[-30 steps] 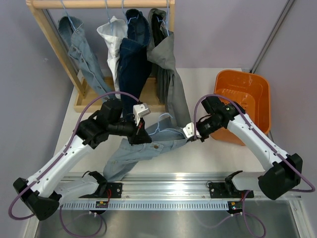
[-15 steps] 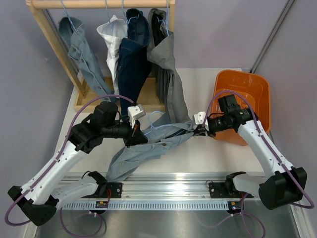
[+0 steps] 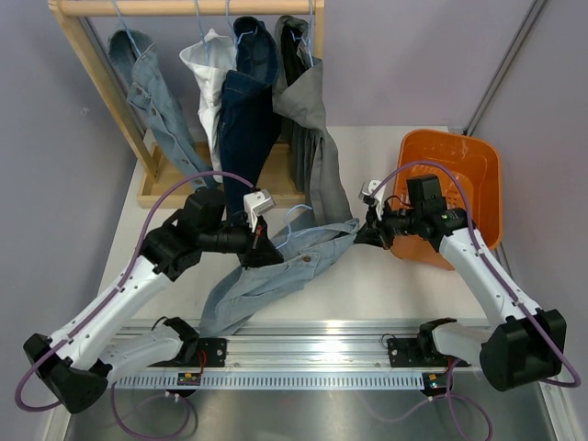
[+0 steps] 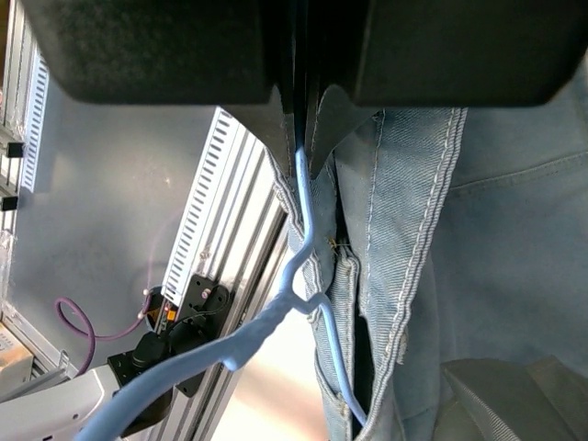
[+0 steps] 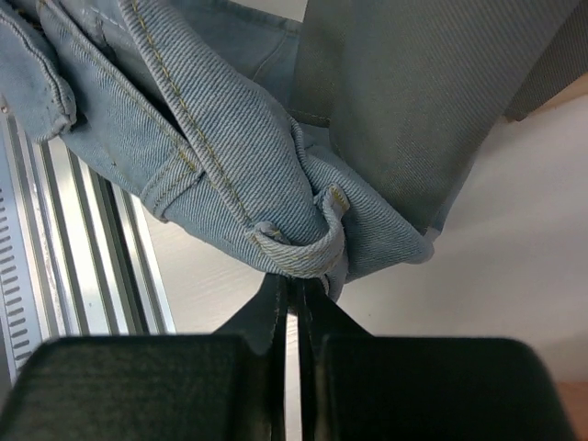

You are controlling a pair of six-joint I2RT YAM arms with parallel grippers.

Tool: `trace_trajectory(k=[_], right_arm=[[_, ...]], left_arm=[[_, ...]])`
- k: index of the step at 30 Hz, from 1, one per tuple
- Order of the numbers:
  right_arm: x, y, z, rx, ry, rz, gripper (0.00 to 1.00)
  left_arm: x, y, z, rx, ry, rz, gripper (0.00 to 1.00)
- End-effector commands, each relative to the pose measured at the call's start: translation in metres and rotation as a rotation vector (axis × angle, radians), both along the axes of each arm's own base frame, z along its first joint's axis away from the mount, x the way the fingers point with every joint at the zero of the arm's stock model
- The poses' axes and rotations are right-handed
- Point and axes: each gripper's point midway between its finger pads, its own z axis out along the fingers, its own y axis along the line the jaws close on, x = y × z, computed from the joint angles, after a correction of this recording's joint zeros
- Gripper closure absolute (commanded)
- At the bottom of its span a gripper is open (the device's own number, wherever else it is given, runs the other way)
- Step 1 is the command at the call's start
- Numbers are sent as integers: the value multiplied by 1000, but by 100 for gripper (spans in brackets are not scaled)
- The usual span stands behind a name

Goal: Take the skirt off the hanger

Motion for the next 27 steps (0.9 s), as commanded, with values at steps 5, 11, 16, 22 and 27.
trace_trajectory(k=[5,11,16,22,27], right_arm=[[-2,2,27,65,-8,-9,74],[-37,11,77,160,6,113,59],[-29,14,104,179,52,-4,57],[-10,28,88,66,81,-163,33],[8,27,55,-60,84,-307,27]], left_arm=[[-4,-12,17,-74,16,-29,100],[1,-20,12,-80,71,3,100],[0,-27,11,-87,98,1,100],[0,-30,16,-86,87,-7,100],[1,-27,18,-72,75,1,100]])
